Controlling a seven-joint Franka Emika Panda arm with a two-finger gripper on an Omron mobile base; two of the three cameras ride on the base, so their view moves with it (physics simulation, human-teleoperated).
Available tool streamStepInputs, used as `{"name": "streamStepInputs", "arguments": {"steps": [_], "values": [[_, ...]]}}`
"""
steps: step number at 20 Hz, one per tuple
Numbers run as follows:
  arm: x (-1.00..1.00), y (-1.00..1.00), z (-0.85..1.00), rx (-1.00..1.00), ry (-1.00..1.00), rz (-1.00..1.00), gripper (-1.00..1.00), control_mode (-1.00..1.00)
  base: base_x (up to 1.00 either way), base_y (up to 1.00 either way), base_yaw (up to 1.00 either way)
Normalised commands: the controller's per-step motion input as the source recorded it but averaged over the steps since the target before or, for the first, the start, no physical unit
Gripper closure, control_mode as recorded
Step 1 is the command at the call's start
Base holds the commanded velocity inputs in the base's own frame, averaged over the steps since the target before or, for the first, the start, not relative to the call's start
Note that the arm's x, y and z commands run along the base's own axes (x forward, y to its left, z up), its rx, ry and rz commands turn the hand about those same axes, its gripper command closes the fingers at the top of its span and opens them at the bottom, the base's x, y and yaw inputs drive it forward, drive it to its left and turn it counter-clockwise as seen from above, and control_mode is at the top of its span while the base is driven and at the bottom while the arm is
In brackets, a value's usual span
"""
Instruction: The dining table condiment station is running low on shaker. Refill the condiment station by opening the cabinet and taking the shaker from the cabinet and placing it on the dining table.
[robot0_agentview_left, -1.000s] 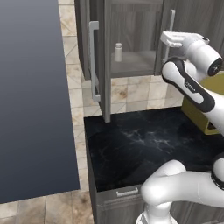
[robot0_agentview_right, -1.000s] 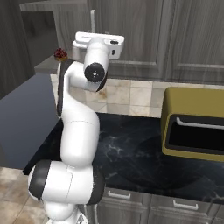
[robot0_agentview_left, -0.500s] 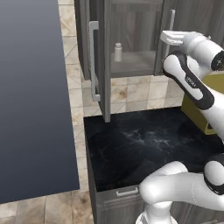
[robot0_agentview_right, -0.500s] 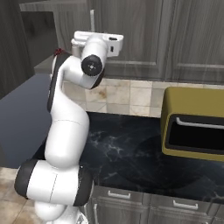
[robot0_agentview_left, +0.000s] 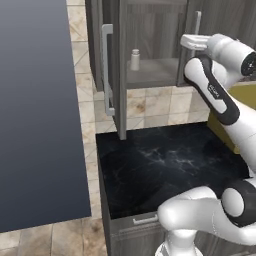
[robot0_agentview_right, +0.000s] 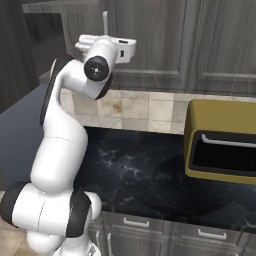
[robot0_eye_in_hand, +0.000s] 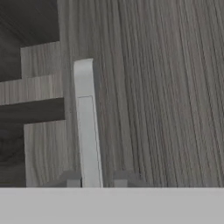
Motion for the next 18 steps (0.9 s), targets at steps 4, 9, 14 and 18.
{"name": "streamStepInputs", "arguments": {"steps": [4, 9, 14, 18], "values": [[-0.71, -0.46, 0.0, 0.06, 0.0, -0.11, 1.0, -1.0, 0.0, 0.0, 0.0], [-0.87, -0.77, 0.0, 0.12, 0.0, -0.12, 1.0, -1.0, 0.0, 0.0, 0.0], [-0.97, -0.93, 0.0, 0.14, 0.0, -0.11, 1.0, -1.0, 0.0, 0.0, 0.0], [-0.94, -1.0, 0.0, 0.16, 0.0, -0.08, 1.0, -1.0, 0.0, 0.0, 0.0]]}}
